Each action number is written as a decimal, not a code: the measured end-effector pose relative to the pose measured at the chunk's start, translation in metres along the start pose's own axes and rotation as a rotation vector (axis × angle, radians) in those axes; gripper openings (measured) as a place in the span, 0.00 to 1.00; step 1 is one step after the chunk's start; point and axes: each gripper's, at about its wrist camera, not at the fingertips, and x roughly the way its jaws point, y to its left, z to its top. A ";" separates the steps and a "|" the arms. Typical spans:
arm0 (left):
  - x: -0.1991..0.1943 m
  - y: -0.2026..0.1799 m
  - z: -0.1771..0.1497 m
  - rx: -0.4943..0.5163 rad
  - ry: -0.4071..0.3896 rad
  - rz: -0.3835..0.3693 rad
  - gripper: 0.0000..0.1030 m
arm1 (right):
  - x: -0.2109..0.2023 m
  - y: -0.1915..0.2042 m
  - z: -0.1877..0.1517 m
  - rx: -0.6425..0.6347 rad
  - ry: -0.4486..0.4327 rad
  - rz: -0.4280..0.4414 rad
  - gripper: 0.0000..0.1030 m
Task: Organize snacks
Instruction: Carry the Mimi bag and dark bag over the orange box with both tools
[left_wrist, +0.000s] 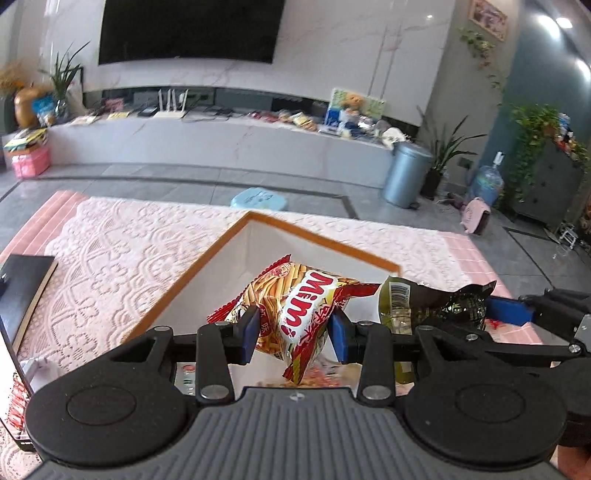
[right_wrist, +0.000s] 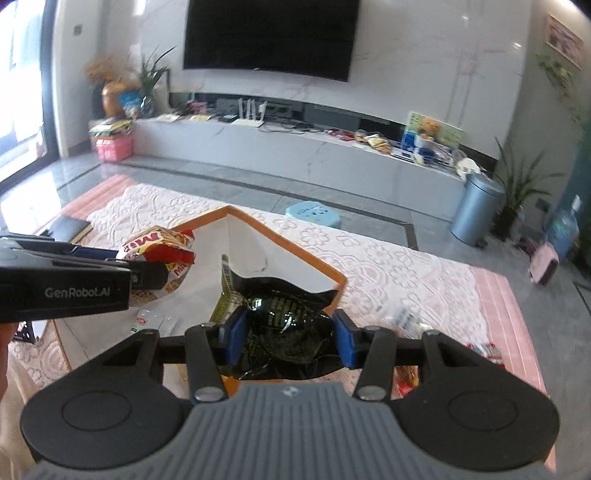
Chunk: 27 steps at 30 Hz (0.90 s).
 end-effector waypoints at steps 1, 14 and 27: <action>0.002 0.005 0.000 -0.005 0.009 0.007 0.43 | 0.005 0.002 0.002 -0.015 0.007 0.005 0.46; 0.048 0.030 -0.011 -0.025 0.143 0.020 0.43 | 0.081 0.022 0.016 -0.231 0.129 0.018 0.46; 0.081 0.040 -0.017 -0.030 0.241 0.042 0.43 | 0.137 0.037 0.014 -0.365 0.237 0.024 0.46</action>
